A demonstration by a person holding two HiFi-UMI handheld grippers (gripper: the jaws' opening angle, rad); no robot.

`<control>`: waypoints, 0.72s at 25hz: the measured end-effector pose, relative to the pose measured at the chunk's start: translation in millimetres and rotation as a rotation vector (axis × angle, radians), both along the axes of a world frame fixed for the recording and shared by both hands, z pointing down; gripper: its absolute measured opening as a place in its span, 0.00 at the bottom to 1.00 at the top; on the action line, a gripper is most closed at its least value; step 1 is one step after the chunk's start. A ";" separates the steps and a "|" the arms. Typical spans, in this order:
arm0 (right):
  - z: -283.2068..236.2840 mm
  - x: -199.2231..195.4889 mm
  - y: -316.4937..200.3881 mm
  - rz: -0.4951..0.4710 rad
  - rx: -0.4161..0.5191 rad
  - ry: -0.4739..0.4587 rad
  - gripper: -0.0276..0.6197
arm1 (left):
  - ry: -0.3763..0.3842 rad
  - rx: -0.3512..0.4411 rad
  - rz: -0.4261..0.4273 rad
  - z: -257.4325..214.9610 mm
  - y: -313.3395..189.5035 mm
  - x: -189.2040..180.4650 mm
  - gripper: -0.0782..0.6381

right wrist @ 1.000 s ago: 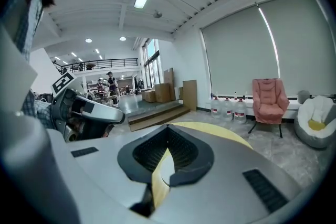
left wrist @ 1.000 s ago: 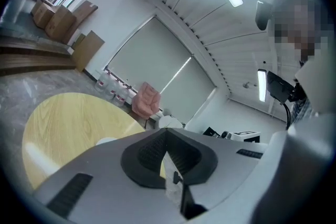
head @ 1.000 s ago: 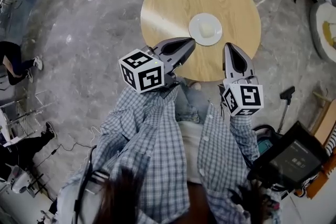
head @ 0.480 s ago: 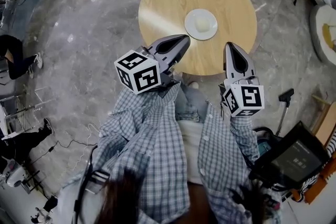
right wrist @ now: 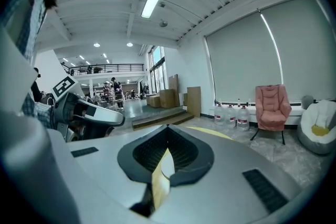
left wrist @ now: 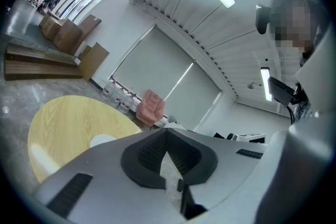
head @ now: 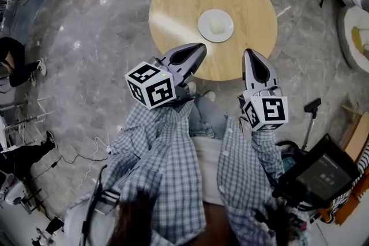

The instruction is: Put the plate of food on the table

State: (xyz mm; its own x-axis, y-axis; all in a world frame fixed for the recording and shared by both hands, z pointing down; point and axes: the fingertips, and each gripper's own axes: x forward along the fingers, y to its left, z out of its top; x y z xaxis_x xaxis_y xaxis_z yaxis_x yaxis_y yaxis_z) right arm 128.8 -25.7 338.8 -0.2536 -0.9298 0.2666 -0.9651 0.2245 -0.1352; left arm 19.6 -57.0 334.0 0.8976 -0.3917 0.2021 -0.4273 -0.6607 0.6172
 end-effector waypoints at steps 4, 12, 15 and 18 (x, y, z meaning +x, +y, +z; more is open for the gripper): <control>4.1 7.4 -10.9 0.024 0.019 -0.012 0.05 | -0.009 0.020 0.041 5.8 -10.5 13.8 0.12; -22.5 -2.7 -6.8 0.065 0.071 0.005 0.05 | -0.006 0.084 0.095 -23.3 -11.0 9.9 0.12; -25.6 -4.3 -9.5 0.071 0.078 0.013 0.05 | -0.004 0.100 0.106 -29.1 -13.9 8.6 0.12; -29.0 -6.9 -13.5 0.078 0.081 0.016 0.05 | 0.006 0.104 0.113 -31.6 -17.5 7.4 0.12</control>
